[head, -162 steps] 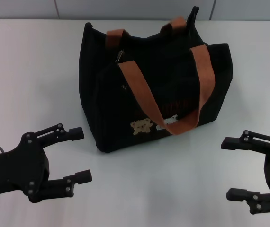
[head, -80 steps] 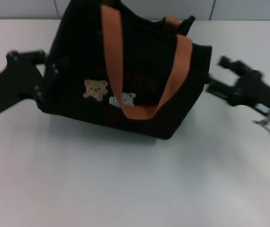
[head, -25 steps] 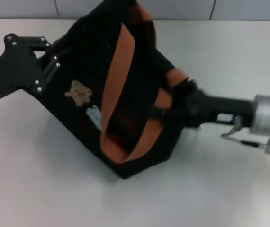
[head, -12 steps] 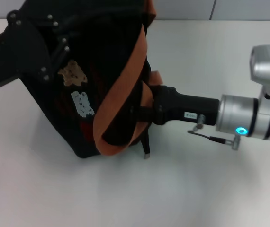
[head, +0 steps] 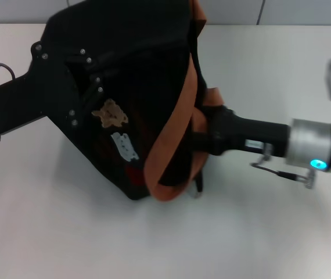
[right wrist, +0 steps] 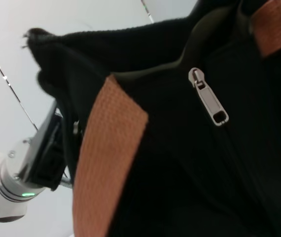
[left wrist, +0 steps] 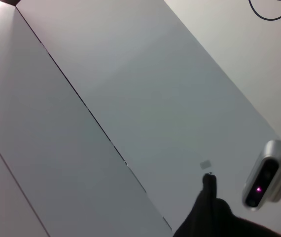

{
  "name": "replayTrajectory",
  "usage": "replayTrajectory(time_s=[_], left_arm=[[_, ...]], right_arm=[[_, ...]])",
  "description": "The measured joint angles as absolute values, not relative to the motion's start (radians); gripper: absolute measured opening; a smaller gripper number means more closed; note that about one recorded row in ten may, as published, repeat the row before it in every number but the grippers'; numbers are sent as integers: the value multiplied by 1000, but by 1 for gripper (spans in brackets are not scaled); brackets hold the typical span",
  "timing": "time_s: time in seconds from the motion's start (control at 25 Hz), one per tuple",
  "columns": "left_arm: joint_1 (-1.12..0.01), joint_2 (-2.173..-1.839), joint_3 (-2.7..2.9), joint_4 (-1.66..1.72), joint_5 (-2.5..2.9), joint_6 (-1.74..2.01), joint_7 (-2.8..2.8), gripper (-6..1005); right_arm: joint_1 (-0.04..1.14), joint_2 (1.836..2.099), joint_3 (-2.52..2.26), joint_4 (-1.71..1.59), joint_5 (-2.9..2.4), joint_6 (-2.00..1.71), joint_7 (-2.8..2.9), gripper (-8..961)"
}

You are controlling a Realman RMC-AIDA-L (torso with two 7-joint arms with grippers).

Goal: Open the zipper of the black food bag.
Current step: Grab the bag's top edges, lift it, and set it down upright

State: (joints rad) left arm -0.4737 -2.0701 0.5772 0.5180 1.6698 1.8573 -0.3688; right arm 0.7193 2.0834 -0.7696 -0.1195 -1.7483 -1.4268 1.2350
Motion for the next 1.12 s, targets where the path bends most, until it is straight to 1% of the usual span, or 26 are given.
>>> replayTrajectory(time_s=[0.04, 0.08, 0.24, 0.4, 0.44, 0.48, 0.56, 0.6, 0.64, 0.88, 0.92, 1.12], left_arm=[[-472, -2070, 577, 518, 1670, 1855, -368, 74], [-471, -2070, 578, 518, 1671, 1853, -368, 74], [-467, -2070, 578, 507, 1673, 1836, -361, 73], [-467, -2071, 587, 503, 1675, 1820, -355, 73], [-468, -2071, 602, 500, 1676, 1814, -354, 73], [-468, -2071, 602, 500, 1676, 1814, -354, 73], [-469, -2071, 614, 494, 1676, 1809, -352, 72], [-470, -2071, 619, 492, 1677, 1808, -350, 72], [-472, -2072, 630, 487, 1679, 1803, -345, 72], [-474, -2075, 651, 473, 1682, 1783, -338, 70], [-475, -2075, 653, 466, 1682, 1781, -331, 70], [-477, -2074, 653, 454, 1679, 1776, -305, 70]], right_arm=[[665, 2083, -780, -175, -1748, -1467, 1255, 840], [665, 2083, -780, -175, -1748, -1467, 1255, 840], [569, 2079, -773, -255, -1746, -1537, 1291, 840], [541, 2076, -772, -279, -1746, -1568, 1304, 840], [525, 2070, -769, -286, -1744, -1591, 1305, 840], [525, 2070, -769, -286, -1744, -1591, 1305, 840], [513, 2058, -751, -295, -1742, -1628, 1306, 840], [513, 2058, -751, -295, -1742, -1628, 1306, 840], [506, 2049, -731, -298, -1742, -1664, 1302, 840], [473, 2042, -719, -357, -1745, -1708, 1283, 840], [461, 2036, -723, -371, -1757, -1703, 1280, 840], [445, 2027, -716, -374, -1818, -1682, 1272, 840]])
